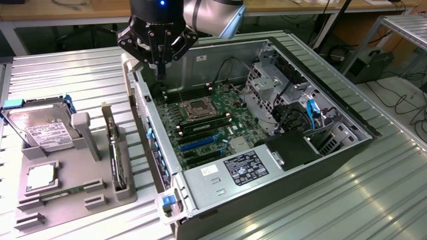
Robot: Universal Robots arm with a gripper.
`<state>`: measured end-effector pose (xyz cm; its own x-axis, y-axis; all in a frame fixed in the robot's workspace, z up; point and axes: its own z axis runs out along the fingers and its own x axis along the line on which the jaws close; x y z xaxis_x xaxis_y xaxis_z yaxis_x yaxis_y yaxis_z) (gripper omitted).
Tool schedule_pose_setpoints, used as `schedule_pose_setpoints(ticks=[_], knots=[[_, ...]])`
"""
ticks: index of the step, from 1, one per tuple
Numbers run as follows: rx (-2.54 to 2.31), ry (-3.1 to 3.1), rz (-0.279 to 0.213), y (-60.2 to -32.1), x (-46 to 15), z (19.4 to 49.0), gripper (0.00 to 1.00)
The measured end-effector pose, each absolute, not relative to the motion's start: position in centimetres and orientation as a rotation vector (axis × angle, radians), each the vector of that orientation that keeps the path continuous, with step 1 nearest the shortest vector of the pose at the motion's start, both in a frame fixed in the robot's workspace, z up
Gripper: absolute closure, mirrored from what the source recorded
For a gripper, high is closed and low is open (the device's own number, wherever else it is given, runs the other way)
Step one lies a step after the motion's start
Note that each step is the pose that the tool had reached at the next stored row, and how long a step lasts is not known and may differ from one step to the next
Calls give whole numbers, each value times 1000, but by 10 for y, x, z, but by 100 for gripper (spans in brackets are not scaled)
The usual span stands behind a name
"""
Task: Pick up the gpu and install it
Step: 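Reach for the gpu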
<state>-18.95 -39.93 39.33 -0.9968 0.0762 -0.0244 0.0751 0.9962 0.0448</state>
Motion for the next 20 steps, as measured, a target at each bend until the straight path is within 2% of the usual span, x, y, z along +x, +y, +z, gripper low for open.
schedule_pose_setpoints(ticks=[20], knots=[[118,3112,68,-399,-194,393,89]])
